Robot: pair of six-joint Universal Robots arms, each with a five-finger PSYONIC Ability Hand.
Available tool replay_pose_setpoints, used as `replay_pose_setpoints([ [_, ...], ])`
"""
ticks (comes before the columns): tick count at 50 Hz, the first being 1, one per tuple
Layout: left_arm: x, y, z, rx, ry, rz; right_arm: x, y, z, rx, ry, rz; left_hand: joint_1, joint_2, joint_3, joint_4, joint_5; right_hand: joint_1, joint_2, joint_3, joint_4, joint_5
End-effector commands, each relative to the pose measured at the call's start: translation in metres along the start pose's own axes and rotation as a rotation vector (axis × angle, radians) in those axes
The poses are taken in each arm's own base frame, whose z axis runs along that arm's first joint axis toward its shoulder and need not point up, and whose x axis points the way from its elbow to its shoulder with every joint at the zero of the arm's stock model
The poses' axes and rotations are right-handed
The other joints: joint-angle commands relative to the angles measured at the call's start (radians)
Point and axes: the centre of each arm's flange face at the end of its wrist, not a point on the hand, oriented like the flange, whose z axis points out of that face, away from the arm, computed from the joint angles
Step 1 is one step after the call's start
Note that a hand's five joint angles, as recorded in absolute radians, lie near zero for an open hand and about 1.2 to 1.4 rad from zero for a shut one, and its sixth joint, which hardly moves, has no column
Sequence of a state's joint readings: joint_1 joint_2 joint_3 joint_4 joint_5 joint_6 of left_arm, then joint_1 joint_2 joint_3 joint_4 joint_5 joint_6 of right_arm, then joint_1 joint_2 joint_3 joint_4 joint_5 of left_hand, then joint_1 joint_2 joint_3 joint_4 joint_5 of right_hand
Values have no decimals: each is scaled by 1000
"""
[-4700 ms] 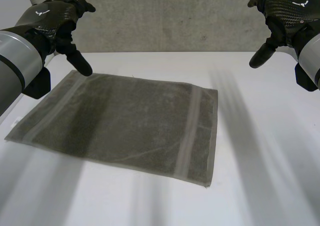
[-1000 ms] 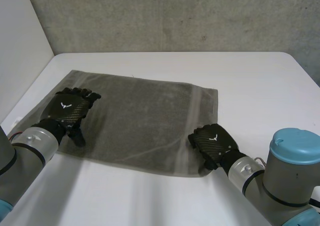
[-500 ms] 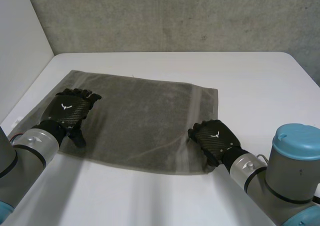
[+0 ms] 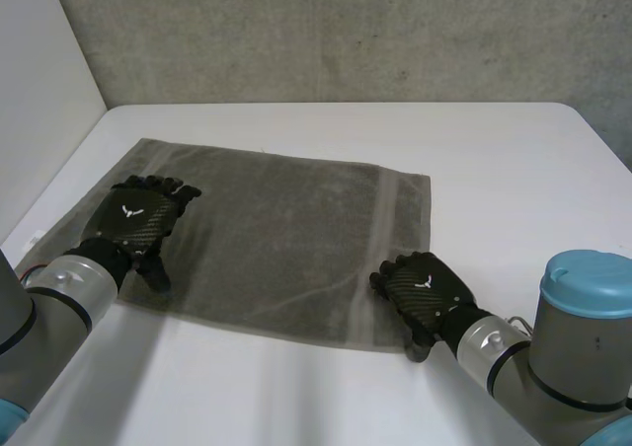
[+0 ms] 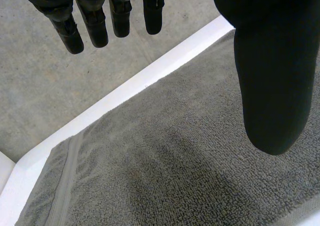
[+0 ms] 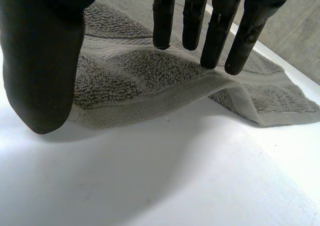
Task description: Fold the laundry
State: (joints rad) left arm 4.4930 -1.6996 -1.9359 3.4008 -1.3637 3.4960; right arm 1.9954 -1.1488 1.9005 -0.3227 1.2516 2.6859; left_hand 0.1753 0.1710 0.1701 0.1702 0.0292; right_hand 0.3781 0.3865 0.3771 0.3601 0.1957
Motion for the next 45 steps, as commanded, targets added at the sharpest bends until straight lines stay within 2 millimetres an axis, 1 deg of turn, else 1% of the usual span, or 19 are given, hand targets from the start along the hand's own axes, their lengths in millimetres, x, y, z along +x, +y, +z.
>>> replay_pose_setpoints([
  [1,0,0,0,0,0,0,0,1,4,3,0,-1,6,10,11,11,-23,33,24,34,51,41],
  [10,0,1,0,-2,-1,-1,2,-2,9,33,15,-13,6,10,11,11,-23,118,109,119,136,126],
  [16,0,1,0,-2,-1,-1,4,-7,10,49,21,-15,6,10,11,11,-23,130,121,131,148,137],
  [30,1,0,0,-1,2,0,0,-8,12,59,12,-20,6,10,11,11,-23,171,162,172,189,179],
  [33,1,0,0,-1,2,0,1,-8,14,71,17,-23,6,10,11,11,-23,218,209,219,236,226],
  [34,1,1,-1,-2,2,0,1,-7,15,72,18,-24,6,10,11,11,-23,290,282,291,308,298],
  [35,1,1,-1,-2,2,0,1,-7,15,72,18,-24,6,10,11,11,-23,291,283,292,309,299],
  [37,1,1,-1,-2,4,0,-2,-6,17,69,9,-27,6,10,11,11,-23,443,435,444,461,451],
  [38,1,1,-1,-2,4,0,-2,-6,17,69,9,-27,6,10,11,11,-23,444,435,445,462,452],
  [40,2,1,-1,-5,5,-1,-2,-6,18,70,6,-27,6,10,11,11,-23,607,599,608,625,615],
  [41,2,1,-1,-5,5,-1,-2,-6,18,70,6,-27,6,10,11,11,-23,608,600,609,626,616],
  [42,1,2,-1,-7,4,-1,-3,-5,18,68,3,-28,6,10,11,11,-23,713,704,714,731,721],
  [43,1,2,-1,-7,4,-1,-3,-5,18,68,3,-28,6,10,11,11,-23,714,705,715,732,722],
  [45,2,2,-1,-6,5,-1,-2,-6,19,74,2,-27,6,10,11,11,-23,948,939,949,966,955],
])
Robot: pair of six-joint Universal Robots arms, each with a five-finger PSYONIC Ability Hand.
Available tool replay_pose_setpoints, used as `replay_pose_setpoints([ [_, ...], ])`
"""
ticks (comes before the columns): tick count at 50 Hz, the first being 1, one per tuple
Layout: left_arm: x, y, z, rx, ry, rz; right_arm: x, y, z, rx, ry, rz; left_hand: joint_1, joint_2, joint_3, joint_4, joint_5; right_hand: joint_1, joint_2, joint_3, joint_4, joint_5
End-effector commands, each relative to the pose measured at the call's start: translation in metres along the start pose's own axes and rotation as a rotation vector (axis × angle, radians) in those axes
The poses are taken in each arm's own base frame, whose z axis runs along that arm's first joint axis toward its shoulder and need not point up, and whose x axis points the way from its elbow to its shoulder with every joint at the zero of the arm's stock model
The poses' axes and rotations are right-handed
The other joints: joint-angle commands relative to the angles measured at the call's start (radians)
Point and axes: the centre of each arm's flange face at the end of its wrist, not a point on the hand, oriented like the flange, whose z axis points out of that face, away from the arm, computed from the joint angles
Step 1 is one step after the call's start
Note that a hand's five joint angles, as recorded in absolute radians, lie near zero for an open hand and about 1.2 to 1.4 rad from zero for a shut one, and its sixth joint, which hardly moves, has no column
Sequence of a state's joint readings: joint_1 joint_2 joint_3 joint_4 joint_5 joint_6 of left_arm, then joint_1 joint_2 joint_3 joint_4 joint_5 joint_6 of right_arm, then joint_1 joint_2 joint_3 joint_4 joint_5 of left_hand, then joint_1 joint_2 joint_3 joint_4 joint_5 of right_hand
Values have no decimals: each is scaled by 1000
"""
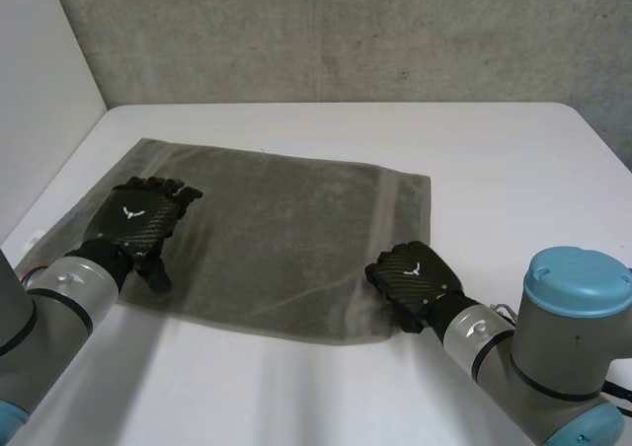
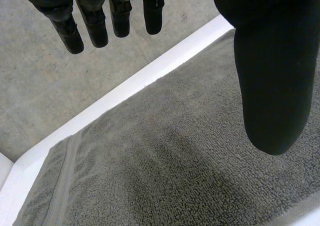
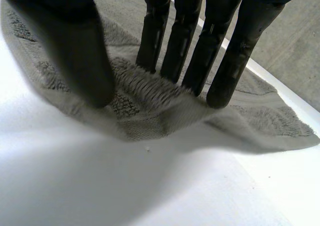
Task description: Fold the laundry
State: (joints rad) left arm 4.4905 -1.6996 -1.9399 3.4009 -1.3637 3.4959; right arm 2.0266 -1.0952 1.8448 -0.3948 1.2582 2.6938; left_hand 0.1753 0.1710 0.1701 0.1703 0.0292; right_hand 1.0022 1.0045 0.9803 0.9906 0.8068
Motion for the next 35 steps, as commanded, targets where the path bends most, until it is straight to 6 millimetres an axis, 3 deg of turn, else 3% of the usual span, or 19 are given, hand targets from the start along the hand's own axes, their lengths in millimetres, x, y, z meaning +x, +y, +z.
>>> replay_pose_setpoints([
  [1,1,1,-1,-3,2,-1,0,0,2,4,-7,0,6,10,11,11,-23,325,322,347,336,345],
  [9,0,1,0,-4,0,-1,8,-10,-3,17,25,-6,6,10,11,11,-23,394,392,416,406,415],
  [15,0,1,0,-4,0,-1,18,-14,-18,-47,22,1,3,7,8,8,-25,394,392,416,406,415],
  [17,0,1,0,-4,0,-1,30,-10,-21,-82,45,2,6,10,11,11,-23,394,392,416,406,415],
  [19,0,1,0,-4,0,-1,55,-1,-26,-135,99,-26,6,10,11,11,-23,394,392,416,406,415],
  [20,0,1,0,-4,0,-1,55,-1,-26,-136,99,-26,6,10,11,11,-23,394,392,416,406,415],
  [22,1,1,-1,-5,2,-1,81,4,-30,-169,168,-80,6,10,11,11,-23,394,392,416,406,415],
  [25,1,2,-1,-6,3,-1,95,8,-31,-187,197,-114,6,10,11,11,-23,394,392,416,406,415],
  [28,2,2,-1,-7,6,-1,95,9,-32,-190,195,-114,6,10,11,11,-23,394,392,416,406,415],
  [30,3,2,-2,-6,9,0,82,11,-34,-188,160,-73,6,10,11,11,-23,-332,-334,-310,-321,-311],
  [31,3,2,-2,-6,9,0,82,11,-34,-188,160,-72,6,10,11,11,-23,-336,-338,-314,-324,-315],
  [33,4,2,-2,-5,10,2,55,4,-35,-147,88,11,6,10,11,11,-23,-558,-560,-536,-546,-537],
  [34,4,2,-2,-5,10,2,55,4,-35,-146,88,11,6,10,11,11,-23,-559,-561,-537,-547,-538],
  [35,4,2,-2,-5,10,2,42,-1,-36,-117,50,56,6,10,11,11,-23,-725,-727,-703,-713,-704],
])
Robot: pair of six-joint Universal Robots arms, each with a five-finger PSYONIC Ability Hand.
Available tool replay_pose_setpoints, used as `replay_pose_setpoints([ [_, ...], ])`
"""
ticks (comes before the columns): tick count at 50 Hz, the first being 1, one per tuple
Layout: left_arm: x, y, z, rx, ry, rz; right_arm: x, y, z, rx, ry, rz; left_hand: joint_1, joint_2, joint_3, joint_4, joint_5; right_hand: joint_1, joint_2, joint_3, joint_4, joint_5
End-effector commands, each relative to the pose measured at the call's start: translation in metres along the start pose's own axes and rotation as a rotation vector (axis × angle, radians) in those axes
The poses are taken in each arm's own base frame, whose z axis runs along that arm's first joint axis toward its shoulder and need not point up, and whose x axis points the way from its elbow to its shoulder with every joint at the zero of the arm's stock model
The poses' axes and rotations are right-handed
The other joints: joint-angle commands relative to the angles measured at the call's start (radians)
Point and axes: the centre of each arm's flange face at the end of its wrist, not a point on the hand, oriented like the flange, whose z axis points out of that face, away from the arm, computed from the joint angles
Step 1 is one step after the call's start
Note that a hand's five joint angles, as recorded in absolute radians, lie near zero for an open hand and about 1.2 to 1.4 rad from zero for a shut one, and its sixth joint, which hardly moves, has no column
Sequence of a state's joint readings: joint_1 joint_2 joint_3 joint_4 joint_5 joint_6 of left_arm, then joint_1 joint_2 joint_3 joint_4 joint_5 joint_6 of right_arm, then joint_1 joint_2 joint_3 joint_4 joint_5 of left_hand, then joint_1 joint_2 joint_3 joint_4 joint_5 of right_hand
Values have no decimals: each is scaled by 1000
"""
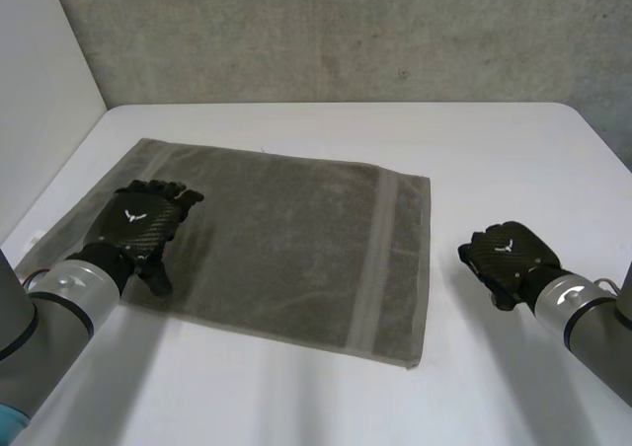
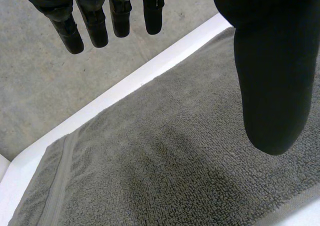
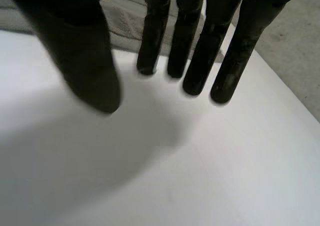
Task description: Fold the laundry
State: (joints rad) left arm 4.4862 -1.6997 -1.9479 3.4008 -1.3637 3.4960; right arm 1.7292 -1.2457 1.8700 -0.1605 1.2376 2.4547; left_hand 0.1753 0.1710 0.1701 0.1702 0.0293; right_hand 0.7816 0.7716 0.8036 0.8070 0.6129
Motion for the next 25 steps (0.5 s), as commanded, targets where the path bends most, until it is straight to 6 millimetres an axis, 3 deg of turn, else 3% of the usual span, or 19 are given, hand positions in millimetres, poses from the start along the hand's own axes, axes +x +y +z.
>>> replay_pose_setpoints([
  [1,1,0,0,1,4,2,-55,-18,-17,91,-179,180,6,10,11,11,-23,-581,-571,-603,-607,-587],
  [9,1,0,0,1,4,2,-91,-25,-28,139,-331,220,6,10,11,11,-23,-607,-597,-629,-632,-613],
  [25,1,0,-1,0,4,1,-95,-21,-17,168,-320,179,6,10,11,11,-23,-468,-458,-490,-493,-474],
])
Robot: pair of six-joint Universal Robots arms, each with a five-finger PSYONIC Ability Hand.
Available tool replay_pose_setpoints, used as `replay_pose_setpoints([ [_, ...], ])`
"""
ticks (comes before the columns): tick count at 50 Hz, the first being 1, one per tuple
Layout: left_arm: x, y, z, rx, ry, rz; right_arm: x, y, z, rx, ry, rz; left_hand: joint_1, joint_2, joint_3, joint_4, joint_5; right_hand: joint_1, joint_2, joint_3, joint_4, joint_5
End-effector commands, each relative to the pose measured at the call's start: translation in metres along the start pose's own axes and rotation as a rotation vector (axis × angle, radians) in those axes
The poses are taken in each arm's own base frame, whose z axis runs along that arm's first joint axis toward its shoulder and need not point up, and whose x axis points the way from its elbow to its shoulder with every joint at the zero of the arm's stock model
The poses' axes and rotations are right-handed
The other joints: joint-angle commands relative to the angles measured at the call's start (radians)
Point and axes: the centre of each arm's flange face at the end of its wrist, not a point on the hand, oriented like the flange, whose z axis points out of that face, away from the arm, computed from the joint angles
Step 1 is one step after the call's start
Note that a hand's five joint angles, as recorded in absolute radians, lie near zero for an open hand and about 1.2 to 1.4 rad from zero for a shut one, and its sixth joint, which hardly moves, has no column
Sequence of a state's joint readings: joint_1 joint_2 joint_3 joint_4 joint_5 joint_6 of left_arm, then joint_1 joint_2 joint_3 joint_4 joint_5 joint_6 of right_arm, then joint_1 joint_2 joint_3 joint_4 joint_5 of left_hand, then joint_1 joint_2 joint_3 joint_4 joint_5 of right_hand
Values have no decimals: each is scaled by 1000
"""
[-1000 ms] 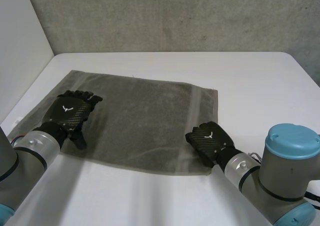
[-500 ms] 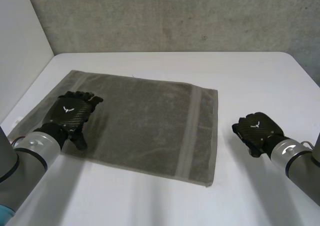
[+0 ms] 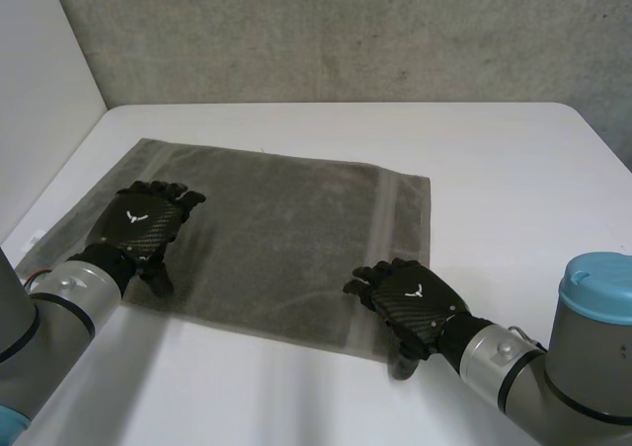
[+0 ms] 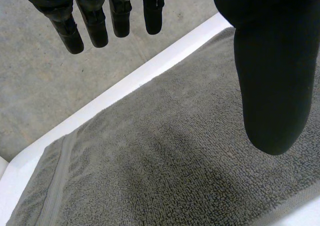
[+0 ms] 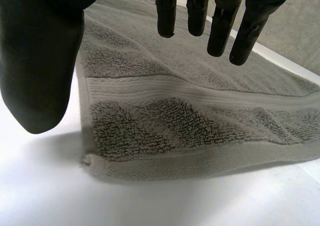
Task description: Fold the laundry
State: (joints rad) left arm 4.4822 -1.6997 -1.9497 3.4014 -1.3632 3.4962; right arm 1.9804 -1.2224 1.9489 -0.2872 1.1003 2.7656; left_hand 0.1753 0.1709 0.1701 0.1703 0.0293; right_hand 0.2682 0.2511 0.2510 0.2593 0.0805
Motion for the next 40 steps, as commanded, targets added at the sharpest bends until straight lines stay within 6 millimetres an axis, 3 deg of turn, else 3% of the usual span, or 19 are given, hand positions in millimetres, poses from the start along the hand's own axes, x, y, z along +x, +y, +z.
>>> replay_pose_setpoints([
  [1,0,0,0,-1,0,0,0,2,3,-1,3,-18,6,10,11,11,-23,46,63,63,55,59],
  [28,0,0,0,1,-1,2,8,9,3,-56,75,-71,6,10,11,11,-23,-7,10,10,2,6],
  [40,0,0,0,5,-2,1,12,11,13,-49,75,-77,6,10,11,11,-23,51,69,69,60,65],
])
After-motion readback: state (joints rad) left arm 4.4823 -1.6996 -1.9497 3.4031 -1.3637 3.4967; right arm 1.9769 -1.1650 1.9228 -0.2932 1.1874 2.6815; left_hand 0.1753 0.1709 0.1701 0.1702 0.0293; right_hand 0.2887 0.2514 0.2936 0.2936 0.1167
